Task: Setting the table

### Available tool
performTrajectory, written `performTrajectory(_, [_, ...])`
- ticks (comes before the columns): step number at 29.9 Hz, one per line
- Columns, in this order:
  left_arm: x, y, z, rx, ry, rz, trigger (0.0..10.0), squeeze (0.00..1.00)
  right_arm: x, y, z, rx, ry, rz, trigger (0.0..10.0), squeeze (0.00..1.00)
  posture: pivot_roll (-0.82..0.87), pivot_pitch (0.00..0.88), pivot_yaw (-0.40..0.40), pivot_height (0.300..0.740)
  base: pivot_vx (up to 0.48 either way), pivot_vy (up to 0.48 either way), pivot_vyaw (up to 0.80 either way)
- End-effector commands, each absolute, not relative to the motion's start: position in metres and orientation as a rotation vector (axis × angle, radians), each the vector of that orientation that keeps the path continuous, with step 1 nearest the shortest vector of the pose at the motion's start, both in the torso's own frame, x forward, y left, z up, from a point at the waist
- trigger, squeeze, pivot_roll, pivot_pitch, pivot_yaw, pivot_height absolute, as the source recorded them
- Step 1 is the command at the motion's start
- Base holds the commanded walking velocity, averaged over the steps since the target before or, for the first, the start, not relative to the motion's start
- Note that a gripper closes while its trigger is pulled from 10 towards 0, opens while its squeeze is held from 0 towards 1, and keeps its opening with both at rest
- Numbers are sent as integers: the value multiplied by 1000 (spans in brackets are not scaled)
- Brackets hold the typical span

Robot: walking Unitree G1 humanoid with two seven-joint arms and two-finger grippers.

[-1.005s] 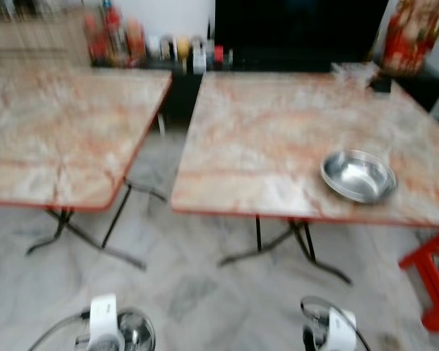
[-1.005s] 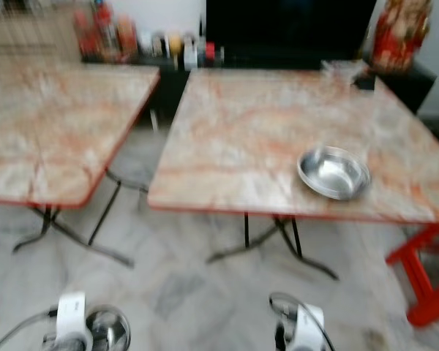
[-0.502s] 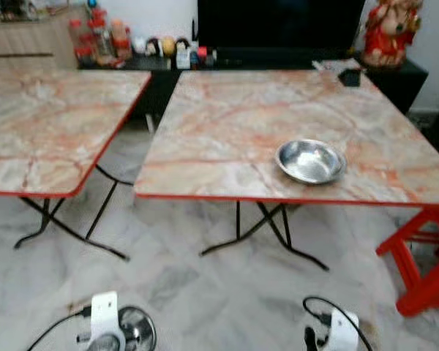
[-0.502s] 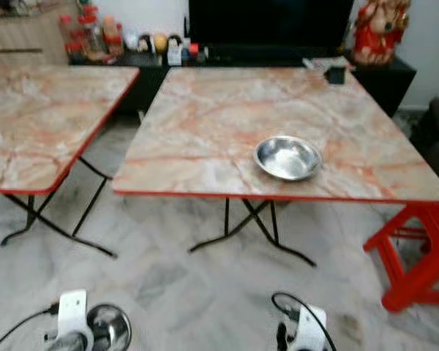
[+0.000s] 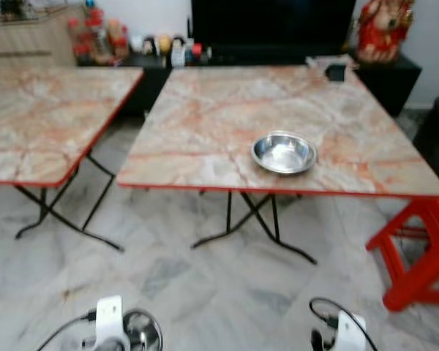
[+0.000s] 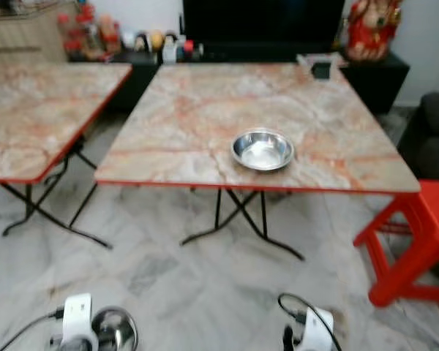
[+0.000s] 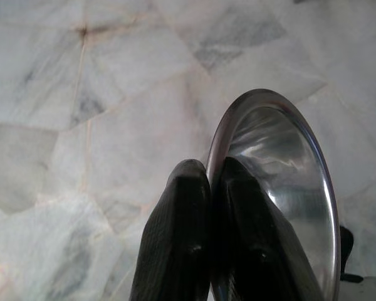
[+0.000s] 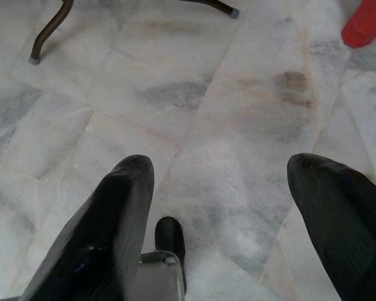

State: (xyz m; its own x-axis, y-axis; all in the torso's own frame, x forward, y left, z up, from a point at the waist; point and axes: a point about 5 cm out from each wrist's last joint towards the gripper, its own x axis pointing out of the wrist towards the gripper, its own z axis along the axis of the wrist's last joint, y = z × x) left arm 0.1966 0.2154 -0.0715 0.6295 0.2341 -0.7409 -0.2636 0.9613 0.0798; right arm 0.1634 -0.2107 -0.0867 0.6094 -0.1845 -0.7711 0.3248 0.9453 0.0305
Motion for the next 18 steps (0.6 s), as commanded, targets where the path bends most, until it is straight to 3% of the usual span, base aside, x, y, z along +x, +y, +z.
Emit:
performTrajectory(1, [198, 218, -70, -28, 838, 286, 10000, 0, 167, -208, -86, 174, 860, -285, 10000, 0, -62, 0, 2, 740, 412, 0, 0])
performTrajectory(18, [198, 217, -70, -28, 843, 281, 10000, 0, 168, -209, -85, 168, 865, -283, 10000, 0, -59, 0, -6, 740, 423, 0, 0])
